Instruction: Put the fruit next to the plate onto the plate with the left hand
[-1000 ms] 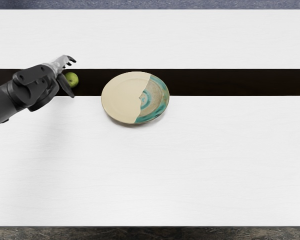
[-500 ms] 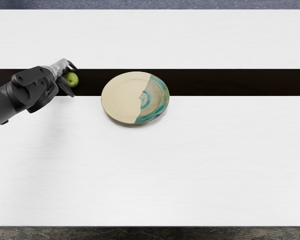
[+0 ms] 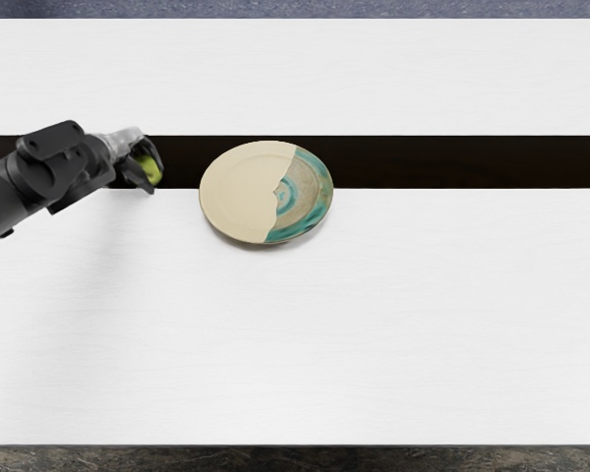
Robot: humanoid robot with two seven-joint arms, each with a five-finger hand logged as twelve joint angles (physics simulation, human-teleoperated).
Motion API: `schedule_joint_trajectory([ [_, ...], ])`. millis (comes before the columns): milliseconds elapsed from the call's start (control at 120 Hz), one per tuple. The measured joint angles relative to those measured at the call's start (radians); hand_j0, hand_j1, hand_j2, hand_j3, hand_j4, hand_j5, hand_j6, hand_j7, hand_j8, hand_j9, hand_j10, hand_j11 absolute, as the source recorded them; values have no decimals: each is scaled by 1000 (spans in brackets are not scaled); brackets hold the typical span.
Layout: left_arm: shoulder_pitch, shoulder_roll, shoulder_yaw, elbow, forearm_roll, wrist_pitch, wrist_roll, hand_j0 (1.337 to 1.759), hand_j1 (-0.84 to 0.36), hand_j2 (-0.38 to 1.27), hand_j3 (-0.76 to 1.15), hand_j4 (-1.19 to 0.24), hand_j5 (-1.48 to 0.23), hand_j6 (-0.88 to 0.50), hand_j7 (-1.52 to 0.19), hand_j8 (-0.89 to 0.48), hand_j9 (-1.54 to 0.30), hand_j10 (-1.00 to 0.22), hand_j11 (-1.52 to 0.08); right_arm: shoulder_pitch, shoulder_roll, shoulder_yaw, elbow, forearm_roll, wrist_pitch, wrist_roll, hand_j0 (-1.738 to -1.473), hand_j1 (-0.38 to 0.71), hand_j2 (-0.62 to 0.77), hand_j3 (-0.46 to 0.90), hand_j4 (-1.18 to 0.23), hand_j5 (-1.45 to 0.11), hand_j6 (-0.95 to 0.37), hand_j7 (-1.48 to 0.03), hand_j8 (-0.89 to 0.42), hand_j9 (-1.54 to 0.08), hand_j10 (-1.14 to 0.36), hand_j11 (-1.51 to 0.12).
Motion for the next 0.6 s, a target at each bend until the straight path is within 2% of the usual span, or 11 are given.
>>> schedule_joint_trajectory([
  [67,-10,12,2,-2,-10,-5,0,1651,-395,472,0,-773,-1068,-257,-1046,-42,-1121,-872,-1133,0,0,0,0,0,0,0,-1658,-332,-3,0,-14,-18,-14,-18,-14,-18,-14,-18],
  [142,-41,32,3,-2,-19,-6,1,1652,-363,476,0,-780,-1092,-281,-1074,-86,-1141,-881,-1144,0,0,0,0,0,0,0,-1658,-332,-3,0,-14,-19,-14,-19,-14,-19,-14,-19],
  [242,-74,54,4,-3,-26,-12,3,1653,-364,629,0,-805,-1130,-330,-1101,-153,-1145,-913,-1145,0,0,0,0,0,0,0,-1658,-332,-3,0,-14,-19,-14,-19,-14,-19,-14,-19],
  [308,-91,56,5,-4,-28,-18,4,1653,-381,709,0,-815,-1151,-321,-1119,-145,-1146,-918,-1148,0,0,0,0,0,0,0,-1658,-332,-3,0,-14,-19,-14,-19,-14,-19,-14,-19],
  [367,-130,57,1,-5,-36,-44,4,1654,-390,752,0,-828,-1151,-397,-1125,-185,-1145,-924,-1147,0,0,0,0,0,0,0,-1658,-332,-3,0,-14,-19,-14,-19,-14,-19,-14,-19],
  [417,-149,56,-30,-6,-44,-73,4,1654,-395,786,0,-834,-1155,-397,-1131,-179,-1146,-928,-1148,0,0,0,0,0,0,0,-1658,-332,-3,0,-14,-19,-14,-19,-14,-19,-14,-19],
  [467,-171,44,-80,-7,-49,-112,4,1654,-383,746,0,-839,-1159,-411,-1136,-200,-1146,-935,-1149,0,0,0,0,0,0,0,-1658,-332,-3,0,-14,-18,-14,-19,-14,-18,-14,-18],
  [600,-173,-15,-186,-10,-53,-169,4,1653,-406,803,0,-832,-1197,-393,-1154,-185,-1151,-918,-1157,0,0,0,0,0,0,0,-1658,-332,-3,0,-14,-18,-14,-18,-14,-18,-14,-18],
])
